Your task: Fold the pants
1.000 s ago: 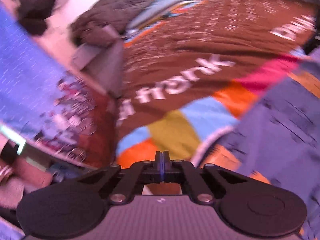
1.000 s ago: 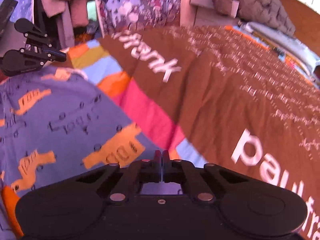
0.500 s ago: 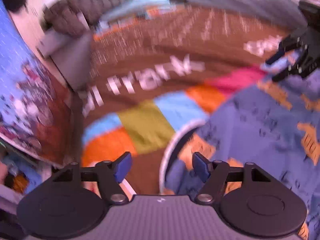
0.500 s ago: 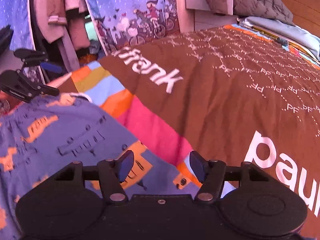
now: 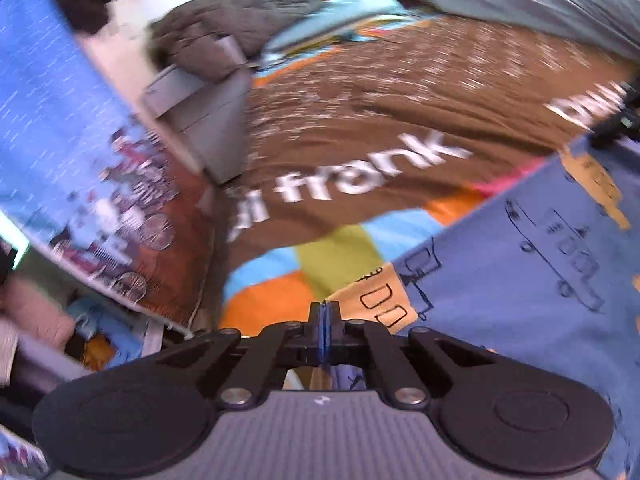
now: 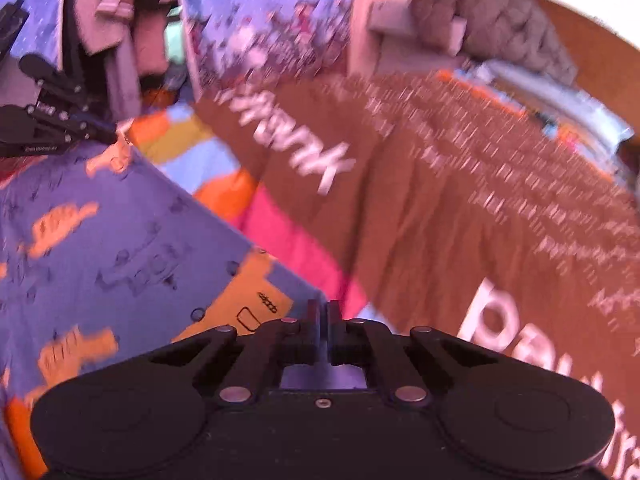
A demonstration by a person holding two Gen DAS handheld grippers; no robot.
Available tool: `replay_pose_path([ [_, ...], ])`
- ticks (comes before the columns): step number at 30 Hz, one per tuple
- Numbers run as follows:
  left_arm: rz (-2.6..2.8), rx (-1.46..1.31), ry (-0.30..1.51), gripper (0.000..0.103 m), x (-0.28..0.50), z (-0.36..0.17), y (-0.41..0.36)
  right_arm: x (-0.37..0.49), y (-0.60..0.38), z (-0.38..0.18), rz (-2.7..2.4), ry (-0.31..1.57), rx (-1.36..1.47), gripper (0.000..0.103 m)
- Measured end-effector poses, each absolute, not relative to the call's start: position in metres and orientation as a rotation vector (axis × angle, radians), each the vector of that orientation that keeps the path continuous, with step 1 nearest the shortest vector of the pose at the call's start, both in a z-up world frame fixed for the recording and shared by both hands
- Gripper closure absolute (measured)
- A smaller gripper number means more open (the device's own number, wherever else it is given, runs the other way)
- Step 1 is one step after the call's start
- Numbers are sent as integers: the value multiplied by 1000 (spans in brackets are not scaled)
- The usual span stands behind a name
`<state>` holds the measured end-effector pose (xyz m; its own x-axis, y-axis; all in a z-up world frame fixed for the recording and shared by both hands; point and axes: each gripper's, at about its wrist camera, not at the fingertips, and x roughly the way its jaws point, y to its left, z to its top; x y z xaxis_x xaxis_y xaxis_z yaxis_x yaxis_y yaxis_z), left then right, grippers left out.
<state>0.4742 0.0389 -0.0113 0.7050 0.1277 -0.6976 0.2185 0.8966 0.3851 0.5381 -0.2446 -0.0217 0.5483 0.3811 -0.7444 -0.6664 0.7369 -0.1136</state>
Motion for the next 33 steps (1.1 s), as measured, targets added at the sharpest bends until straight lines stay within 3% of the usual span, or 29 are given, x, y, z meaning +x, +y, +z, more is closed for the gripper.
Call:
replay_pose_path([
  [9, -55, 482, 822, 103, 473, -25, 45, 550, -221, -57, 544, 768, -433, 102],
  [17, -103, 427, 672, 103, 411, 49, 44, 477, -244, 29, 534, 587, -360, 102],
  [23, -168, 459, 606, 103, 333, 69, 44, 373, -262, 77, 622, 555, -322, 102],
  [28, -234, 490, 607, 103, 274, 52, 42, 296, -279, 74, 666, 604, -250, 102],
  [33, -271, 621, 669, 103, 235, -3, 29, 248, -288, 41, 678, 698, -129, 102],
])
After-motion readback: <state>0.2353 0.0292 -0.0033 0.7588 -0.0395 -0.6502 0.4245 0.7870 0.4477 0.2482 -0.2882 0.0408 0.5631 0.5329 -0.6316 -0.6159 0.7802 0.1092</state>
